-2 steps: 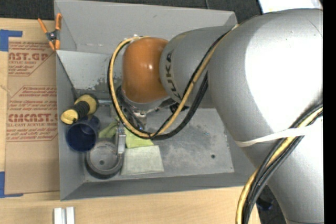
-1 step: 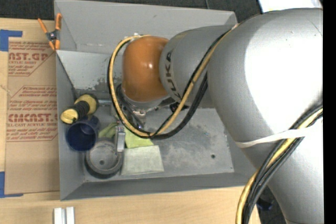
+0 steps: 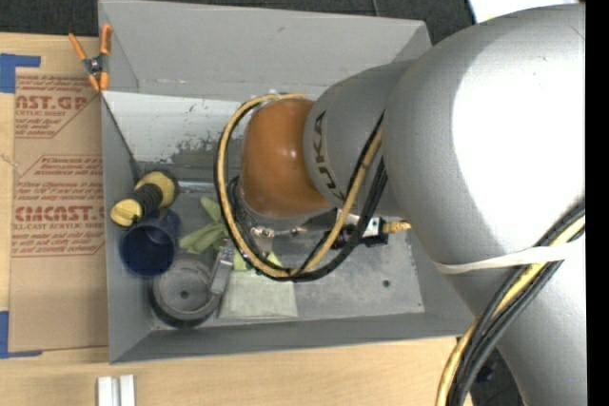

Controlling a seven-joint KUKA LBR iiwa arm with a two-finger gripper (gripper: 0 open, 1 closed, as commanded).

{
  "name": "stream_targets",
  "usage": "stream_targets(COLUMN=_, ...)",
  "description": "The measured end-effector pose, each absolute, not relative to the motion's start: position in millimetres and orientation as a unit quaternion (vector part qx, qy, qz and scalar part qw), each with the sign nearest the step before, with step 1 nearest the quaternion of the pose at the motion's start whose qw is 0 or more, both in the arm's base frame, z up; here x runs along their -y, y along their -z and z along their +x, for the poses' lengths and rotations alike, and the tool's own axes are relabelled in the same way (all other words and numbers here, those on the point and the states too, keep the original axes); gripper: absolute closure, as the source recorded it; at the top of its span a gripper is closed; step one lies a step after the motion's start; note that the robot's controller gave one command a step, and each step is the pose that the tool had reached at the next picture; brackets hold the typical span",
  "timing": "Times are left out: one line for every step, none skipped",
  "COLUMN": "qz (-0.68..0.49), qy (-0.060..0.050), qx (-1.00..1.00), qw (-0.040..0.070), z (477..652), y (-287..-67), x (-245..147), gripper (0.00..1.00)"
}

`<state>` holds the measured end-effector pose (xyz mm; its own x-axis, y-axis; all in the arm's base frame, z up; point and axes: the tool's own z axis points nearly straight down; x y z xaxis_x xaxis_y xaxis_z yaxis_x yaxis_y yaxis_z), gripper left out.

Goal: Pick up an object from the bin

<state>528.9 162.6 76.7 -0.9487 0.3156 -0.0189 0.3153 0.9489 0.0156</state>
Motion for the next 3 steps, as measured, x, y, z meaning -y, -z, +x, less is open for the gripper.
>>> stream_targets(qz=0.132, qy=-0.011, qx=-0.991, qw=0.018, z=516.2, y=-76.5, x=-151.5, gripper=0.00)
stream_targets(qz=0.148, qy=-0.010, qx=-0.989, qw=0.013, z=523.9, y=-81.0, x=-160.6, gripper=1.00)
stream_targets(qz=0.148, qy=-0.010, qx=-0.989, qw=0.013, z=523.9, y=-80.9, x=-160.6, gripper=1.00)
